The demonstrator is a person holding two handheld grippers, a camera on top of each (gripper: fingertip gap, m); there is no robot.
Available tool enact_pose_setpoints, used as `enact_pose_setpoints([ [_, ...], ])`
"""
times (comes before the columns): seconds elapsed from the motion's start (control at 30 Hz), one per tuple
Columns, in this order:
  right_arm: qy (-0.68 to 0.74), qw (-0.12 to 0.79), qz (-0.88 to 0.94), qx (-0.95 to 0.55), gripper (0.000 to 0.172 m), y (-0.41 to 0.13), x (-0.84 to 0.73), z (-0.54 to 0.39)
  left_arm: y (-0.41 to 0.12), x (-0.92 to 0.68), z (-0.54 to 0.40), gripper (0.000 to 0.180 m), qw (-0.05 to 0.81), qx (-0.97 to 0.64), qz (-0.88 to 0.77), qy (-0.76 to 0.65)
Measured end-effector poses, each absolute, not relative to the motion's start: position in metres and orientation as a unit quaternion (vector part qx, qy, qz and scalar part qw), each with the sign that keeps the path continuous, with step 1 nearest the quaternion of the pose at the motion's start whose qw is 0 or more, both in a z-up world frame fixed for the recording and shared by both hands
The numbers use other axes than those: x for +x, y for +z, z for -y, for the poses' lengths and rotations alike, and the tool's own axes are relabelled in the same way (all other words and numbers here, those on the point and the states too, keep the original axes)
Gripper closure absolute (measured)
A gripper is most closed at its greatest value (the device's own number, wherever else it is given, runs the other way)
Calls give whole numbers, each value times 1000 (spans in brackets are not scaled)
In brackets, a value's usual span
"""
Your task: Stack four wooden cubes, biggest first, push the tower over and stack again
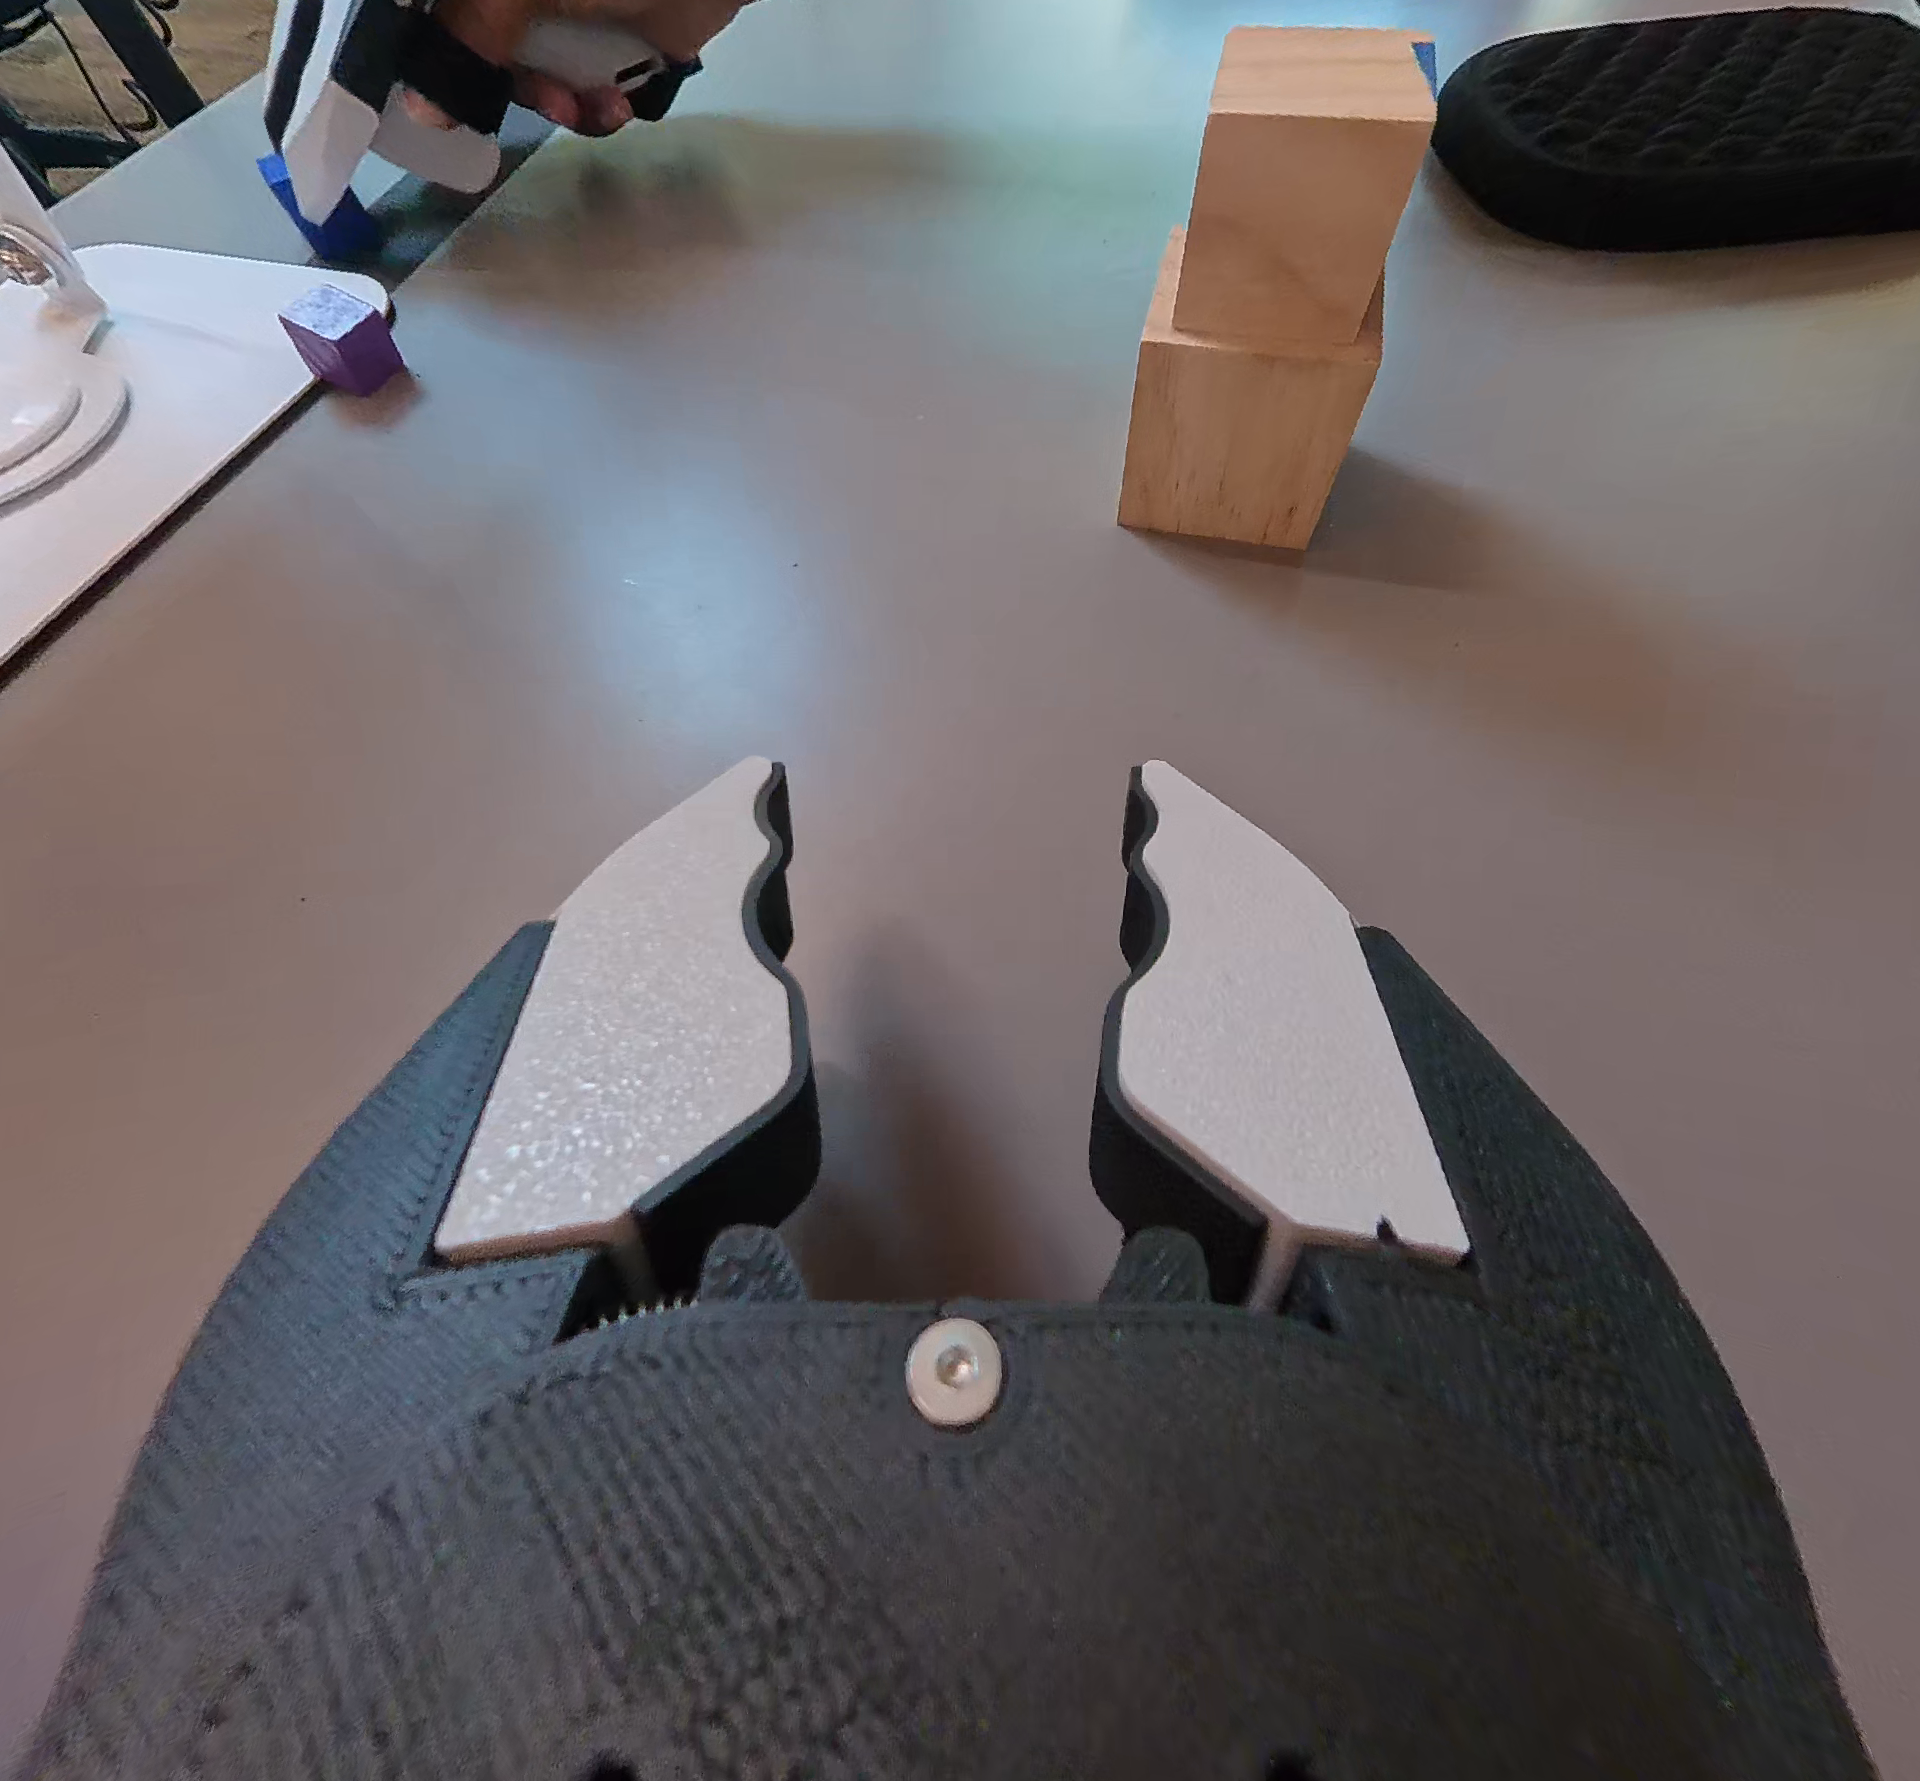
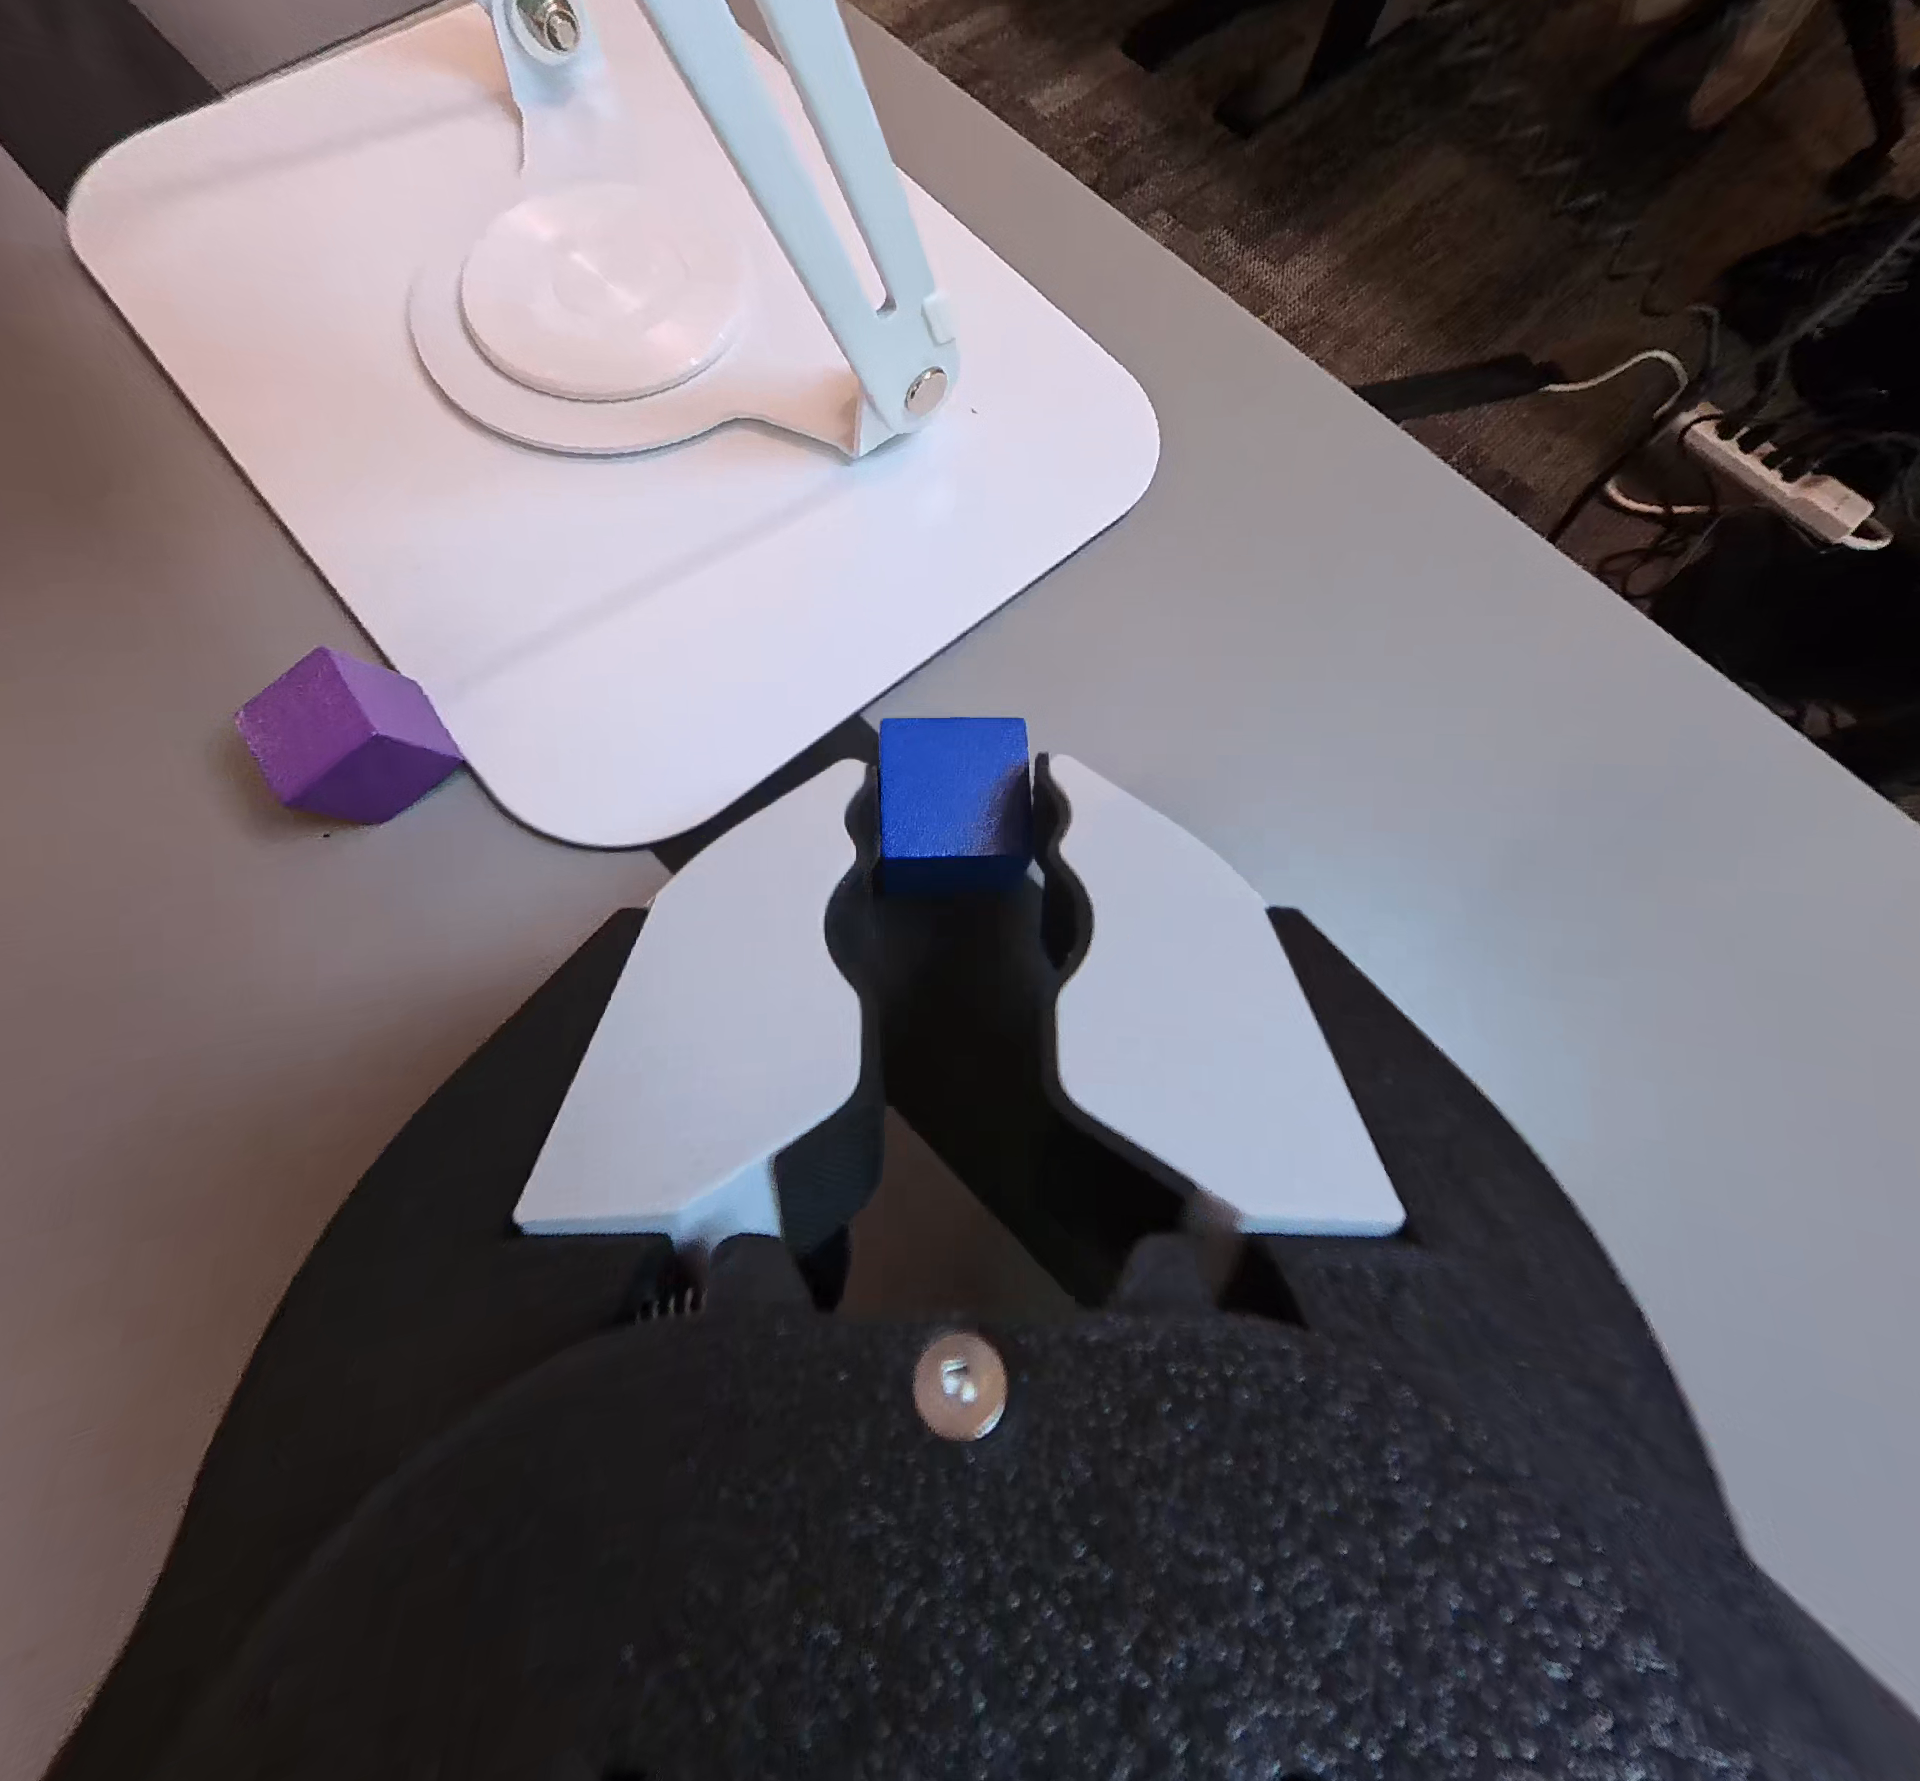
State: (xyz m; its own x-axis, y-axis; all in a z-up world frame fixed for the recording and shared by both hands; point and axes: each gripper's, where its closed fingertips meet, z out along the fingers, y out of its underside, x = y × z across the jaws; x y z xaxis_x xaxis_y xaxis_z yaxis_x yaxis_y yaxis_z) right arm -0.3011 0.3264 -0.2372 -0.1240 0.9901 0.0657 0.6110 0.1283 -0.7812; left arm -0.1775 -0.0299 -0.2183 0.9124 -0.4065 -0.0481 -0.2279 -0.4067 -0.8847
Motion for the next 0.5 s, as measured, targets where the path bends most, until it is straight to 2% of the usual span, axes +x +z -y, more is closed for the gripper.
enact_pose_setpoints([
  [0.23, 377, 311, 662, -569, 144, -201, -249, -310, -214, -177, 30, 119, 518, -830, -191, -84],
  [0.5, 424, 260, 753, -431, 144, -138, -144, -184, -212, -168, 29, 119, 518, -826, -204, -83],
])
